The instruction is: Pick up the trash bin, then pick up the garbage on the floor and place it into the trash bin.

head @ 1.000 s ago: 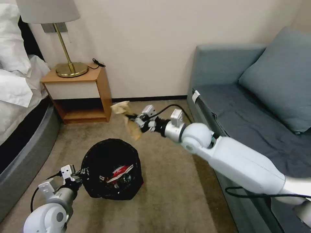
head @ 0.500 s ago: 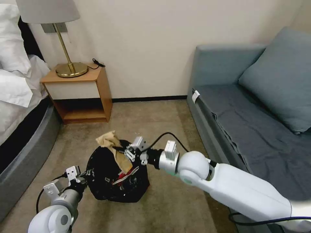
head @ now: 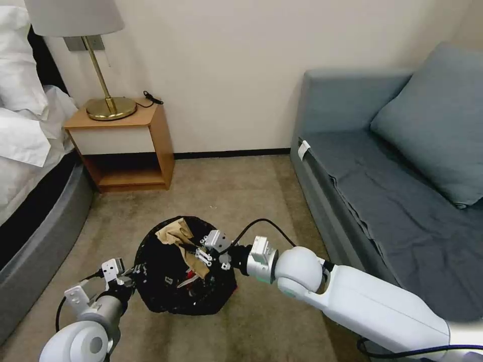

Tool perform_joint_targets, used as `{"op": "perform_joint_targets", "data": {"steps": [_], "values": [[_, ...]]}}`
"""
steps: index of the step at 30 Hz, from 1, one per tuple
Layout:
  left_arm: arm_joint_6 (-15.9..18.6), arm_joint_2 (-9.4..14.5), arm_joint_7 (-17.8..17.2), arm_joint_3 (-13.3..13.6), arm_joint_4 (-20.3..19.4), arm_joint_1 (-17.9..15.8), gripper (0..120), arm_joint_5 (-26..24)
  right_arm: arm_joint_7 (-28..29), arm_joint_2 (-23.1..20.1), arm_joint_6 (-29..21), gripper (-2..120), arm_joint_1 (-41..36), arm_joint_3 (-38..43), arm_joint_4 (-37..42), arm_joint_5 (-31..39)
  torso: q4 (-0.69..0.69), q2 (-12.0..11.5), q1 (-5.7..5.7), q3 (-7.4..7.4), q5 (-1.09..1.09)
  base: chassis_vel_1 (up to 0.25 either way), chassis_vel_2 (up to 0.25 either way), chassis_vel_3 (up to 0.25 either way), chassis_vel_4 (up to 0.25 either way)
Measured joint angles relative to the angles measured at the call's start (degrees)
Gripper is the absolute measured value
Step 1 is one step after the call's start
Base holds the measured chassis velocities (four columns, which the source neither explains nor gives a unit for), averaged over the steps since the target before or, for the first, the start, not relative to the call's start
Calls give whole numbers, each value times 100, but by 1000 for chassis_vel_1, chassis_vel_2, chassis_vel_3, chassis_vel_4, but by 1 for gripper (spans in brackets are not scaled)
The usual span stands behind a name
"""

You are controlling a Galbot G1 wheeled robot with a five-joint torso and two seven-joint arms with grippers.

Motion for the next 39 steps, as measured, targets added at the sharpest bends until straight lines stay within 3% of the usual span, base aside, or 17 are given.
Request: {"op": "perform_joint_targets", "data": {"steps": [15,17,18,20,23,27,31,33,39], "values": [[51,-2,-111,52,4,-32,3,-129,-161,-87,-4,77,-189,206,79,-280,0,0,0,0,0,0,0,0,0],[75,31,-243,46,95,-60,3,-224,-164,-154,13,96,-379,523,204,-375,1,0,0,0,0,0,0,0,0],[78,40,-321,46,142,-78,3,-265,-164,-192,16,99,-459,656,267,-399,0,0,0,0,0,0,0,0,0],[78,43,-384,50,167,-91,3,-295,-163,-214,18,99,-504,723,300,-406,0,0,0,0,-1,0,0,0,0],[98,46,-909,98,317,-200,3,-540,-162,-372,41,100,-804,1103,526,-440,0,0,0,0,-1,0,0,0,0],[129,63,-1133,116,469,-271,3,-612,-163,-527,80,100,-1164,1489,705,-494,-1,0,0,0,-1,0,0,0,0],[130,77,-1166,107,566,-295,3,-626,-137,-606,82,100,-1533,1837,831,-559,0,0,0,0,0,0,0,0,0],[126,98,-1164,89,686,-310,3,-634,128,-636,-51,100,-2148,2363,1082,-648,0,0,0,0,0,0,0,0,0],[85,144,-1077,77,818,-328,3,-592,704,-567,-311,100,-2998,3137,1500,-764,1,0,0,0,0,0,0,0,0]]}}
